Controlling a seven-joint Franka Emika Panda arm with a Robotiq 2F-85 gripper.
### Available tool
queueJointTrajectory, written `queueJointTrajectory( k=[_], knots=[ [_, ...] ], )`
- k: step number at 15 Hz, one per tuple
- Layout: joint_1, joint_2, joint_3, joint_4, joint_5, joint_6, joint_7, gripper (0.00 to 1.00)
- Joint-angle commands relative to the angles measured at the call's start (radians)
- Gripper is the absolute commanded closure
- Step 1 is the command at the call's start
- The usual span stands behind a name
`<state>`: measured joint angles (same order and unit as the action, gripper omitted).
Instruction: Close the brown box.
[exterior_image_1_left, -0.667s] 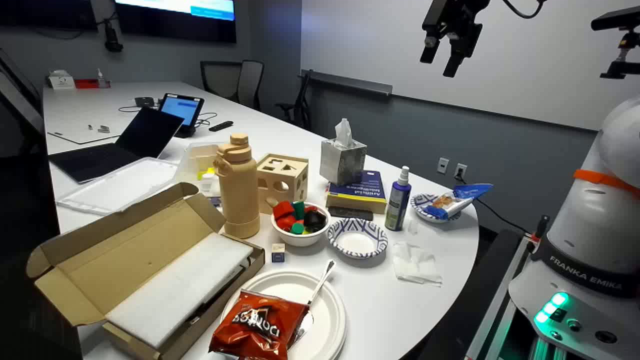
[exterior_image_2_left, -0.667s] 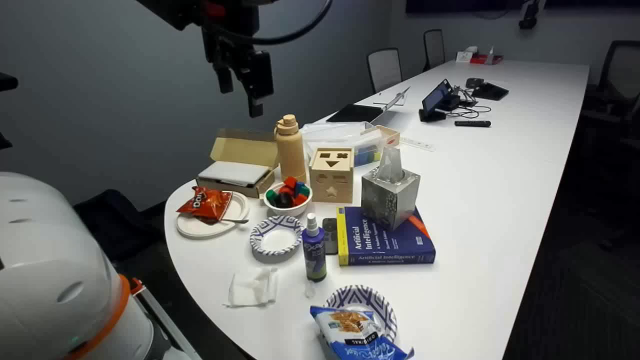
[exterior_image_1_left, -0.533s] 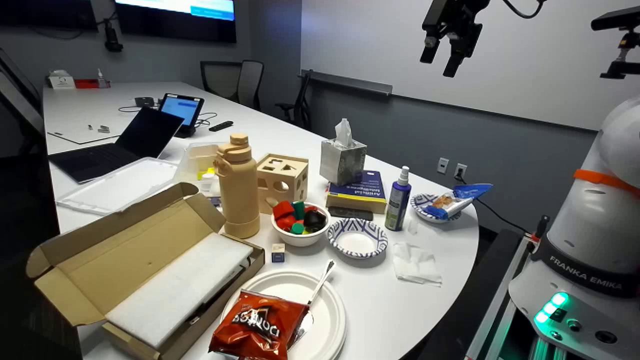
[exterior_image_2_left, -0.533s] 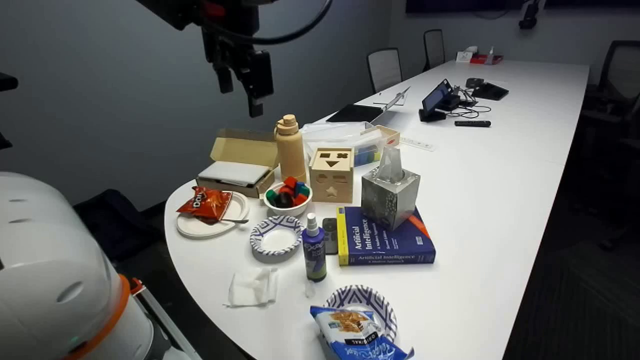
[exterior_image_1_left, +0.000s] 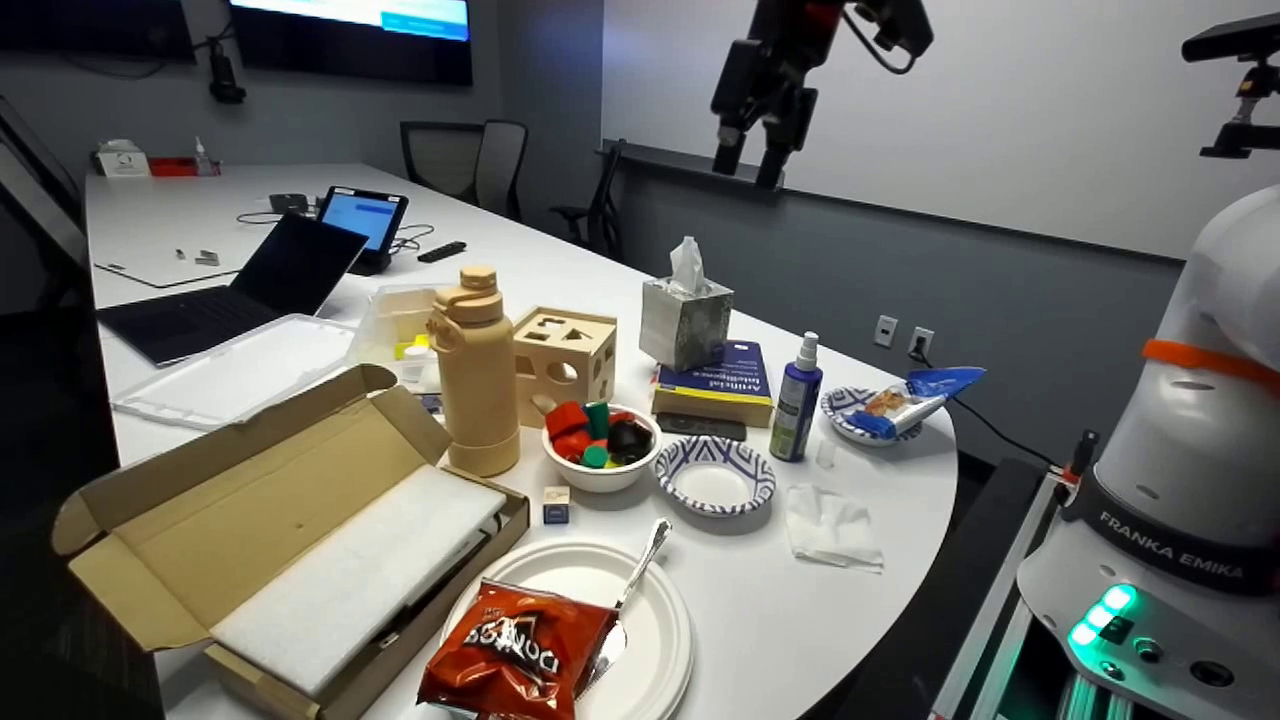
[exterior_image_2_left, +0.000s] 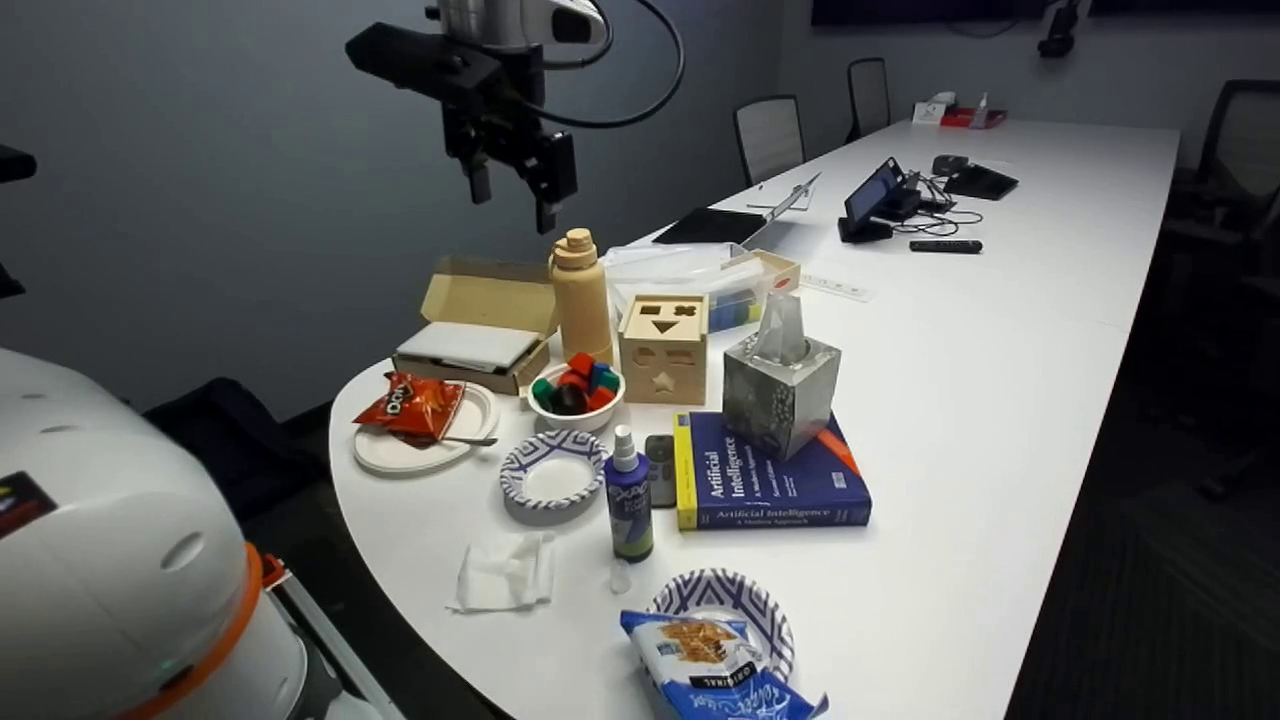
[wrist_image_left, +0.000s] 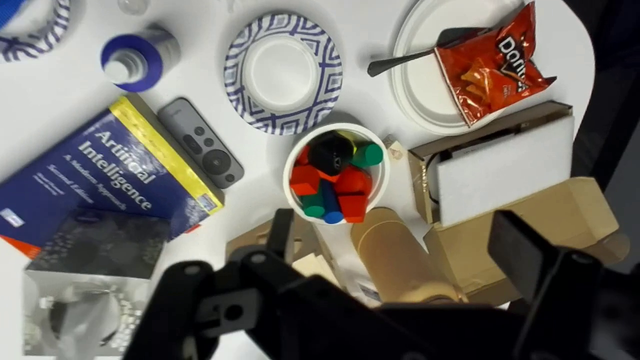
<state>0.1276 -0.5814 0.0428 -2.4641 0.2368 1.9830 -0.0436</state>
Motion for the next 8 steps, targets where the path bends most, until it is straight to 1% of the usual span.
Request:
queueJointTrajectory(
  k=[1, 5, 8],
  knots=[
    [0.075, 0.249, 0.066, 0.176, 0.014, 0.02, -0.045, 0.0],
    [0.136, 0.472, 0.159, 0.353, 0.005, 0.046, -0.058, 0.0],
    [0.167, 0.635, 0.221, 0.499, -0.01, 0.116, -0.051, 0.0]
  ],
)
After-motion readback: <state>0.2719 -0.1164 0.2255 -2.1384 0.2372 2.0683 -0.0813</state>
